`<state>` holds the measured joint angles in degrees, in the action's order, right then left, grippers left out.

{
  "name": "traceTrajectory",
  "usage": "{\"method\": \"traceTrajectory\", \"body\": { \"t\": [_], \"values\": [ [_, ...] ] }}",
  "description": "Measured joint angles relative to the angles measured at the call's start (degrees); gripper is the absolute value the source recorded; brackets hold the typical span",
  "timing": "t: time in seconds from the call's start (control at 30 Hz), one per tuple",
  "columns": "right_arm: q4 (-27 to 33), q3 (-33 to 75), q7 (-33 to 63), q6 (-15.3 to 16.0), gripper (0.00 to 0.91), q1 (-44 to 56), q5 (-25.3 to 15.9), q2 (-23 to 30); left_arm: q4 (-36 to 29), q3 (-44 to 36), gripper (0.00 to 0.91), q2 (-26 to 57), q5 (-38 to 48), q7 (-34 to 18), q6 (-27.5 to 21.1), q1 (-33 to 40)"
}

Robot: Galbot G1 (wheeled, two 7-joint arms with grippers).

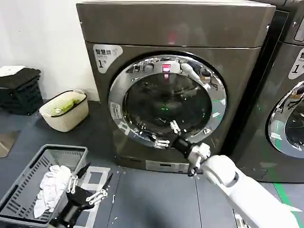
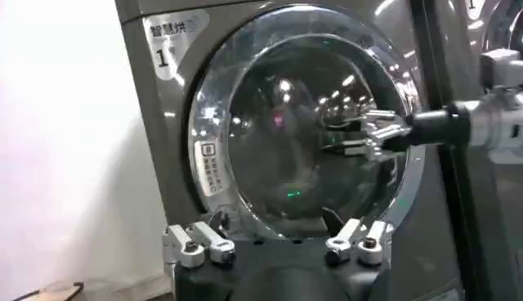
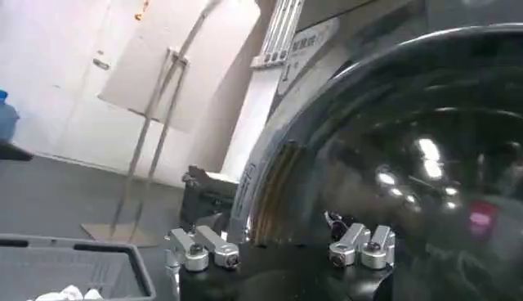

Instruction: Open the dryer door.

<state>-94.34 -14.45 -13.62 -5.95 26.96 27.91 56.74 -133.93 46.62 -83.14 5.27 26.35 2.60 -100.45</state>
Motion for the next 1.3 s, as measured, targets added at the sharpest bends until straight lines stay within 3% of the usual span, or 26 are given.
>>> {"method": "traceTrajectory", "body": {
  "t": [1.3],
  "values": [
    [15.30, -8.61, -1.24, 0.30, 0.907, -12.57, 0.41, 12.07, -1.12, 0.62, 0.907, 0.13, 0.25, 0.27, 0.10, -0.53]
  ]
}}
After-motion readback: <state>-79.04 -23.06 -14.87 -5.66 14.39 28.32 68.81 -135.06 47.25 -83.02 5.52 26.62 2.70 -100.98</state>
